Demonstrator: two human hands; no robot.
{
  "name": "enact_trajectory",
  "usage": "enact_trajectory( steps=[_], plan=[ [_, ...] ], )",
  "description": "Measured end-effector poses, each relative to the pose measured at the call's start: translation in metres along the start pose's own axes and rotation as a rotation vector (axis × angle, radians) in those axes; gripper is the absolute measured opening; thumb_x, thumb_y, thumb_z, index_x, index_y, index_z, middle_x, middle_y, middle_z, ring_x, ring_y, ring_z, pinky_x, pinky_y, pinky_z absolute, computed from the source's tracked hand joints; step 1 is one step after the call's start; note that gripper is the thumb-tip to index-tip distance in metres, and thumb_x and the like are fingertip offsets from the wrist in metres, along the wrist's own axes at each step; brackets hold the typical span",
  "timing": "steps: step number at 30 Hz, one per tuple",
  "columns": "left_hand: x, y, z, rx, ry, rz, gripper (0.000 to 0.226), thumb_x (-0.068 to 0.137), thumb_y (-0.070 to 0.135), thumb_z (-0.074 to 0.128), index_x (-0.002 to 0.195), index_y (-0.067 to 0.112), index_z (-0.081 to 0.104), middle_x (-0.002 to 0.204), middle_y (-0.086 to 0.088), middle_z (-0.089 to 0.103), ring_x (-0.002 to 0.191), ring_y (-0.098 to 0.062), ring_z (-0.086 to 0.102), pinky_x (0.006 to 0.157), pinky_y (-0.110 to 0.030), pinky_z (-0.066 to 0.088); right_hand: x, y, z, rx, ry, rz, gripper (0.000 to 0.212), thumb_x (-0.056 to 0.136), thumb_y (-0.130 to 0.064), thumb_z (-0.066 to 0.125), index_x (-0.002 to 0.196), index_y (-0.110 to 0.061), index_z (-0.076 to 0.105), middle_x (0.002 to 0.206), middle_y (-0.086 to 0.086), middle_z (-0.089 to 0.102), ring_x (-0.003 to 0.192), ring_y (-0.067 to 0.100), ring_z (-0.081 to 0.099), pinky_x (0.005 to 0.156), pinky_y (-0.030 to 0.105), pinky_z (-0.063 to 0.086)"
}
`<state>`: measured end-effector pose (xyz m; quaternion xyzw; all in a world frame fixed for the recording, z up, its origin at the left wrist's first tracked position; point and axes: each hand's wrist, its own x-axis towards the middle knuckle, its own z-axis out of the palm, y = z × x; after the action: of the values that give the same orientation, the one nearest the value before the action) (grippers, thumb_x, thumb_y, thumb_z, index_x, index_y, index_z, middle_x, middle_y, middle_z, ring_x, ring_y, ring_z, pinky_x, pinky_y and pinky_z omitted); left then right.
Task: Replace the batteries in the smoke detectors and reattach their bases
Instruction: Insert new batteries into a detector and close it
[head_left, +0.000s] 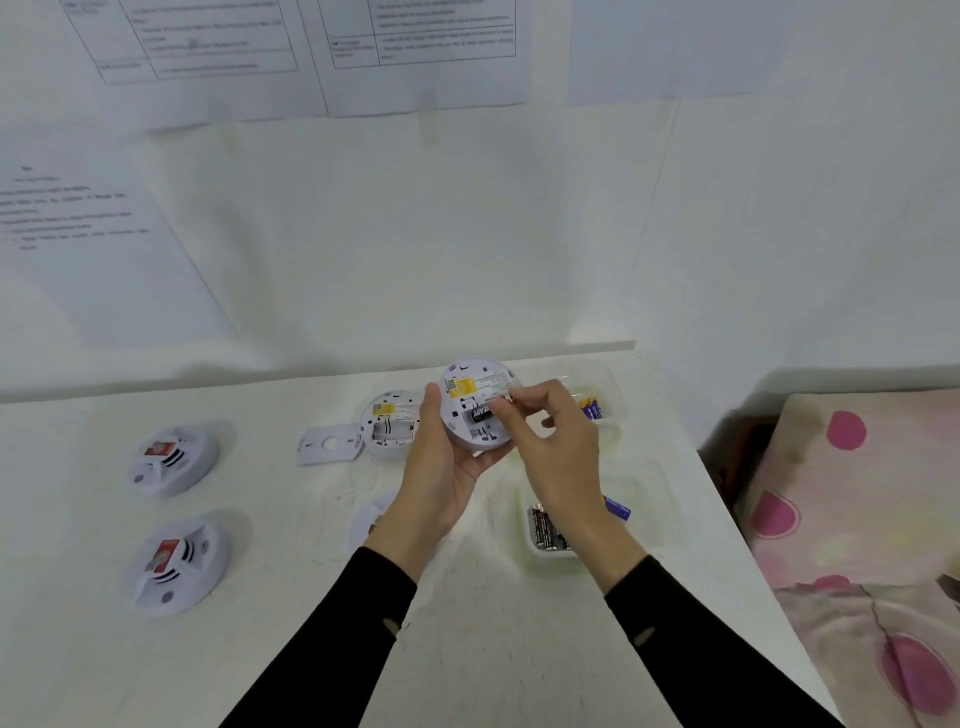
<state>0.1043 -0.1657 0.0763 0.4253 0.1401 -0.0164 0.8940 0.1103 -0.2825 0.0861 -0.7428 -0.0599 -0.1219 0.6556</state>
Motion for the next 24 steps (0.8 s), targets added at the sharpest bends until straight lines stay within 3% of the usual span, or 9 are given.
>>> enact_trajectory(
  steps=[3, 8, 11, 15, 20, 24],
  plan=[
    [-0.001, 0.001, 0.002, -0.001, -0.002, -0.006, 0.057, 0.104, 0.05, 0.03, 0.133, 0.009, 0.055, 0.125, -0.018, 0.068, 0.12, -0.035, 0.063, 0.105, -0.05, 0.047, -0.001, 0.001, 0.005, 0.003, 0.031, 0.013, 0.015, 0.08, -0.031, 0.078, 0.084, -0.023, 0.065, 0.088, -0.008, 0.07, 0.092, 0.005, 0.061, 0.074, 0.002, 0.036],
    [0.001, 0.004, -0.003, -0.025, 0.008, 0.03, 0.056, 0.104, 0.05, 0.031, 0.136, 0.01, 0.054, 0.127, -0.018, 0.067, 0.119, -0.033, 0.064, 0.098, -0.048, 0.053, 0.005, -0.009, 0.001, 0.006, 0.048, -0.031, 0.009, 0.083, -0.031, 0.074, 0.086, -0.027, 0.067, 0.087, -0.015, 0.069, 0.092, 0.005, 0.058, 0.074, 0.002, 0.036],
    [0.001, 0.005, -0.005, -0.062, 0.016, 0.067, 0.054, 0.105, 0.049, 0.031, 0.134, 0.01, 0.054, 0.126, -0.018, 0.067, 0.118, -0.034, 0.065, 0.097, -0.049, 0.053, 0.009, -0.002, -0.002, -0.083, 0.038, -0.043, 0.01, 0.083, -0.034, 0.074, 0.085, -0.025, 0.069, 0.085, -0.017, 0.067, 0.094, 0.008, 0.054, 0.077, 0.011, 0.038],
    [0.003, 0.005, -0.001, -0.05, 0.044, 0.074, 0.051, 0.105, 0.049, 0.031, 0.131, 0.013, 0.056, 0.121, -0.014, 0.071, 0.114, -0.029, 0.067, 0.09, -0.042, 0.058, 0.007, 0.019, 0.005, -0.292, 0.094, -0.153, 0.018, 0.085, -0.042, 0.068, 0.088, -0.025, 0.072, 0.1, -0.009, 0.054, 0.097, 0.013, 0.044, 0.085, 0.025, 0.04],
    [0.003, 0.001, 0.002, 0.0, 0.019, 0.065, 0.052, 0.105, 0.05, 0.029, 0.133, 0.014, 0.055, 0.122, -0.015, 0.07, 0.111, -0.03, 0.068, 0.099, -0.048, 0.053, -0.001, 0.03, 0.012, -0.559, 0.147, -0.375, 0.023, 0.095, -0.037, 0.051, 0.09, -0.021, 0.066, 0.099, -0.003, 0.056, 0.082, 0.019, 0.05, 0.075, 0.036, 0.041],
    [0.004, -0.002, -0.001, -0.039, 0.012, 0.05, 0.051, 0.105, 0.05, 0.028, 0.129, 0.016, 0.057, 0.122, -0.016, 0.07, 0.111, -0.033, 0.067, 0.099, -0.048, 0.052, -0.002, 0.03, 0.016, -0.357, 0.074, -0.274, 0.016, 0.094, -0.033, 0.056, 0.09, -0.019, 0.062, 0.101, -0.002, 0.052, 0.087, 0.009, 0.051, 0.077, 0.03, 0.043]
  ],
)
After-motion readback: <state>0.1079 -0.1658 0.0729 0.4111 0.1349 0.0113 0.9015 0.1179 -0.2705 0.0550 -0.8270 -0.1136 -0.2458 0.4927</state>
